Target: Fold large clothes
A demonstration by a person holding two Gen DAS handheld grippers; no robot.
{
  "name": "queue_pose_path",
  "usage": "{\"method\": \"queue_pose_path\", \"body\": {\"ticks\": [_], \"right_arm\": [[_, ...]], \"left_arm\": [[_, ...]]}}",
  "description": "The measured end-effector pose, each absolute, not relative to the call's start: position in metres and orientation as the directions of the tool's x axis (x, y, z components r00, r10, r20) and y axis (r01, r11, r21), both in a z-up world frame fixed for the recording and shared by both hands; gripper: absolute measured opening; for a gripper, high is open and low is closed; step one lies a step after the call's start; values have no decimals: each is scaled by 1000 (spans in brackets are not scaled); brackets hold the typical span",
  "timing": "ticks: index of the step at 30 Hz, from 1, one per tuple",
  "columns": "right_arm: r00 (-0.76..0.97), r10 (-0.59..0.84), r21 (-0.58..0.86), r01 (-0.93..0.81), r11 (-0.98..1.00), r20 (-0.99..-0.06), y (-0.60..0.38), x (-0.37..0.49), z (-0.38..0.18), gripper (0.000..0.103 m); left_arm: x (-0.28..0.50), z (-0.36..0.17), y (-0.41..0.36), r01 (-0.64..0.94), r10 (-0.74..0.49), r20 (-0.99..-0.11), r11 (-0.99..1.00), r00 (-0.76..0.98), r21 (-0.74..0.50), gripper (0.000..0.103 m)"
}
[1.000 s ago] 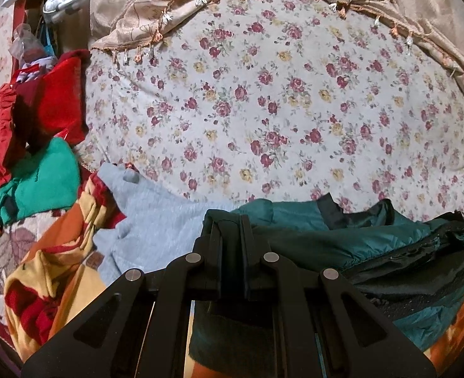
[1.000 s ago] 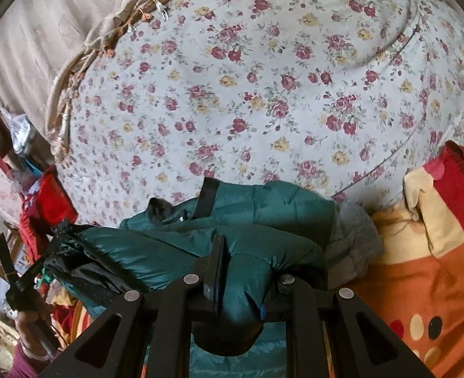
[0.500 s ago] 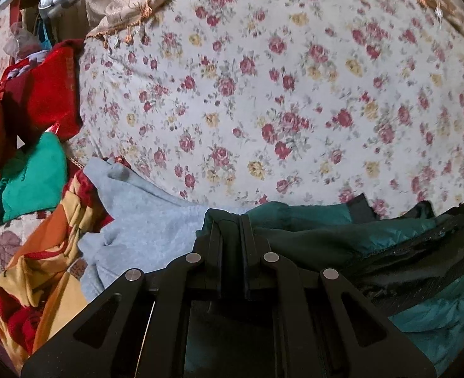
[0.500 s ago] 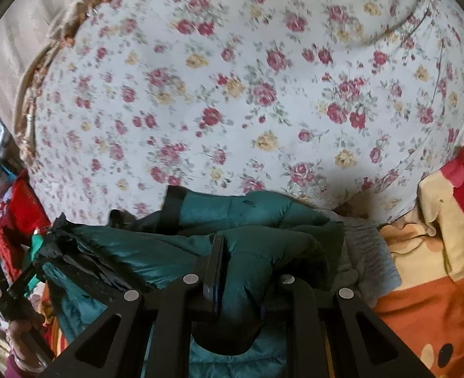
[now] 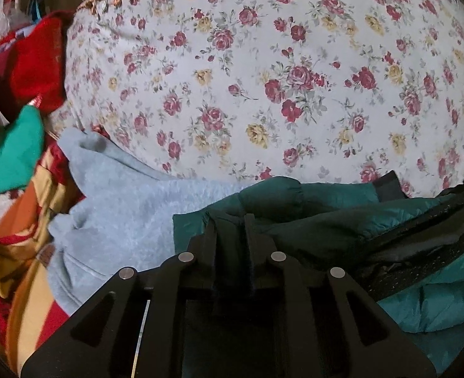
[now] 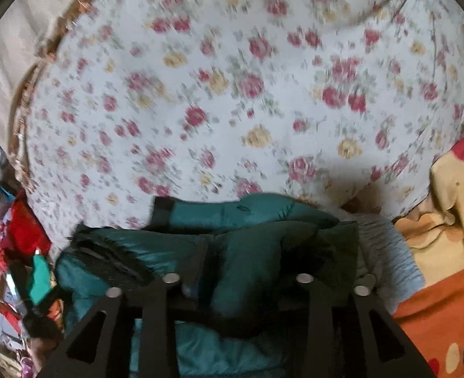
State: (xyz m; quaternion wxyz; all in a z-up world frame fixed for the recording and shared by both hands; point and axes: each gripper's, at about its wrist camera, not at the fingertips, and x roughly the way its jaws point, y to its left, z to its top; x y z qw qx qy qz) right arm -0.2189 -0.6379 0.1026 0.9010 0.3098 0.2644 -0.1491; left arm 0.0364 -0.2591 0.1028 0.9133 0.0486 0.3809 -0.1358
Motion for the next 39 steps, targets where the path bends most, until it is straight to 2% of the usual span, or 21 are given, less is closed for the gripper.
{"method": "queue_pose_path", "body": {"ticks": [1,3,6,7,8,9,11,16,19,23,30,34,37,39], "right_arm": [[820,-113,471,428,771,-561,-634,-223,108,50],[830,-152,426,423,800,-537,-619,-236,125,60],[853,-150,378,371,849,-500,-593,-243,140,60],[860,-137,370,349,861,-491,-584,-241,143,60],[872,-114,364,313,877,-476,-571,-238,145,60],[879,-100,359,291,887,-466,-563,-235,145,60],[881,-61,311,229,923,-470,-535,-215,142,60],[817,-30,171,156,973,-575,-483,-152,119,60],[783,-90,101,192,976,-615,-475,-119,101,60],[735,-141,92,267,959,-664,-491,-87,78,60],[725,-124,116,273,955,-678,-497,-83,77,60],[774,-87,168,243,955,-627,-505,-121,101,60],[790,-153,111,269,957,-594,-518,-147,114,68],[776,-210,56,301,952,-595,-534,-151,114,68]], "left_arm": [[37,103,-258,293,-223,-709,956,669,-25,18],[38,105,-254,306,-258,-711,950,654,-64,22],[40,111,-242,307,-329,-703,938,631,-162,39],[39,114,-240,302,-336,-698,937,632,-176,51],[38,116,-237,287,-326,-691,942,646,-176,67],[37,119,-232,270,-318,-676,946,665,-179,71],[37,122,-226,273,-342,-660,939,669,-209,72],[32,133,-217,283,-364,-659,931,658,-232,72],[22,143,-208,294,-375,-645,926,666,-236,73],[8,148,-199,305,-382,-640,923,667,-234,76],[-3,138,-212,335,-368,-677,923,637,-187,76],[-2,124,-228,351,-352,-700,924,622,-152,76],[2,115,-237,346,-335,-708,928,621,-136,76],[5,111,-240,335,-323,-714,933,621,-130,76]]}}
